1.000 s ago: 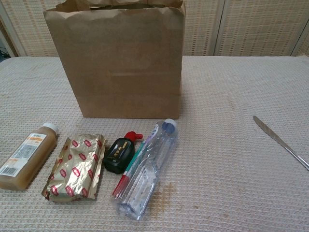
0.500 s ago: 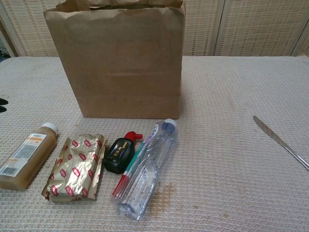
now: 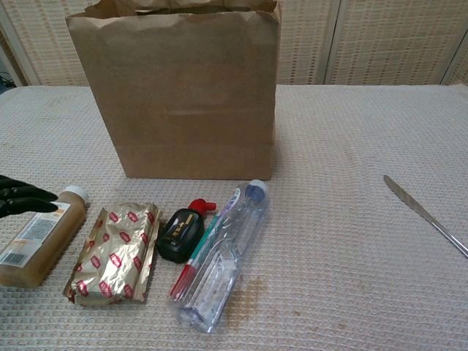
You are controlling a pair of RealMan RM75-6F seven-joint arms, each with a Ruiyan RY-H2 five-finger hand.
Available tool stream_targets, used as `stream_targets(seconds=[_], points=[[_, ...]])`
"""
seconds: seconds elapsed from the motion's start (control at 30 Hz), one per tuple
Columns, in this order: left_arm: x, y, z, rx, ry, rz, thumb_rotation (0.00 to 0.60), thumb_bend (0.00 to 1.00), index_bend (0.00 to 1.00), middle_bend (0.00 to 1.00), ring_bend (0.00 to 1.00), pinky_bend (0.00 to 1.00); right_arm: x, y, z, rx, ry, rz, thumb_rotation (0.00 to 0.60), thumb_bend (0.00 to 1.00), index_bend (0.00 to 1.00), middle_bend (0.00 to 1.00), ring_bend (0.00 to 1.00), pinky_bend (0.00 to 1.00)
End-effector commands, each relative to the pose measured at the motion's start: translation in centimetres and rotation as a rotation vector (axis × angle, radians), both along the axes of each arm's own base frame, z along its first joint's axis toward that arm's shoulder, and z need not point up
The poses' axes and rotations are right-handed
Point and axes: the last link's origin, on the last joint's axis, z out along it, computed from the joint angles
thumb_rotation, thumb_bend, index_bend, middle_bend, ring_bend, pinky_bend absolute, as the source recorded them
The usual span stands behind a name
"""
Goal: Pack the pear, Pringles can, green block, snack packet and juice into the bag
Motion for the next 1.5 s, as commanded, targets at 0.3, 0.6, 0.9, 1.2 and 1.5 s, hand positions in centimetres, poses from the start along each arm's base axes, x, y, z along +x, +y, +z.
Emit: stream_targets(seconds=[0.3, 0.6, 0.9, 1.2, 1.5], points=[[2.3, -0.9, -4.5, 0.008, -0.137, 0.086, 0.600, 0.35, 0.00, 0.00, 0.00, 0.07, 0.1, 0.0, -0.1, 0.014, -0.005, 0.004, 0.600, 0.01, 0.00, 0.12, 0.02, 0.19], [4.5, -1.2, -7.1, -0.026, -0.169, 0.084, 0.600, 0.35, 0.00, 0.00, 0.00, 0.07, 0.2, 0.0, -0.1, 0.013, -0.014, 0.011, 0.600, 0.01, 0.00, 0.12, 0.02, 0.19], [5.4, -0.6, -9.2, -0.039, -0.184, 0.111, 0.600, 0.35, 0.00, 0.00, 0.00, 0.07, 0.1, -0.1, 0.0, 0.013, -0.016, 0.006, 0.600, 0.01, 0.00, 0.12, 0.02, 0.19], [5.8, 0.2, -11.0, -0.059, -0.164, 0.126, 0.600, 0.35, 0.00, 0.00, 0.00, 0.07, 0.1, -0.2, 0.1, 0.007, -0.023, 0.003, 0.600, 0.01, 0.00, 0.12, 0.02, 0.19], [6.3, 1.6, -11.9, -0.038, -0.166, 0.128, 0.600, 0.35, 0.00, 0.00, 0.00, 0.07, 0.1, -0.3, 0.0, 0.013, -0.025, -0.004, 0.600, 0.02, 0.00, 0.12, 0.02, 0.19]])
